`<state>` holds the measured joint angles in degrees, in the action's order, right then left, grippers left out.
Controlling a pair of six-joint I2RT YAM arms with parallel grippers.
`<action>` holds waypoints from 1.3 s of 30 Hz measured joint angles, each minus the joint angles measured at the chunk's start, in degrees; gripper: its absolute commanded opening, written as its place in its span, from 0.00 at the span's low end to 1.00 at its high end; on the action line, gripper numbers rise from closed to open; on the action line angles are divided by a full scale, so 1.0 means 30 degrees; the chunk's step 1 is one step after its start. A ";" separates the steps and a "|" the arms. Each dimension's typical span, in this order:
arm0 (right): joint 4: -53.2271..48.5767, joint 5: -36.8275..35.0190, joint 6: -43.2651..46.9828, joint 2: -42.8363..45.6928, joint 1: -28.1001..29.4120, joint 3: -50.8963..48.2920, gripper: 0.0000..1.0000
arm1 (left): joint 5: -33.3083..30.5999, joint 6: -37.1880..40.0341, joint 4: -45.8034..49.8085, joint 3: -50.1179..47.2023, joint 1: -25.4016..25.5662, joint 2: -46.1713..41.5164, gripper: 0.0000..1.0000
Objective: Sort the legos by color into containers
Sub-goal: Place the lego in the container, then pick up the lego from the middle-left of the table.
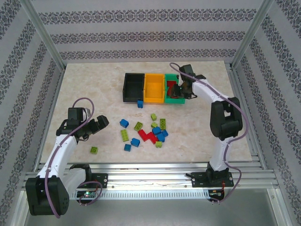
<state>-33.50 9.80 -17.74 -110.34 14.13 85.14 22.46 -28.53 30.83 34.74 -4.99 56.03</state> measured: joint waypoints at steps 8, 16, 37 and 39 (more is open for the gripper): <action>0.3133 0.0539 0.1202 0.4634 0.0670 -0.6003 0.44 | 0.2973 0.0437 -0.0299 0.0109 0.0015 0.1260 1.00; 0.6375 -0.0619 0.2448 0.4772 0.3286 -0.9734 0.43 | 0.4685 0.0415 -0.0517 0.0831 0.2433 0.2922 0.99; 1.2837 -0.1071 0.0729 0.9165 0.2754 -1.4790 0.46 | -0.2448 -0.4350 0.2259 0.7242 1.3631 0.9282 0.79; 1.2837 -0.1027 0.0517 0.9165 0.2463 -1.4877 0.46 | -0.3155 -0.4721 0.2667 0.8196 1.4273 1.0703 0.79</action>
<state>5.02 6.72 -16.19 -82.85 21.52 40.51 12.99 -42.70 38.83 59.33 37.82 88.14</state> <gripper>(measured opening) 0.455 0.793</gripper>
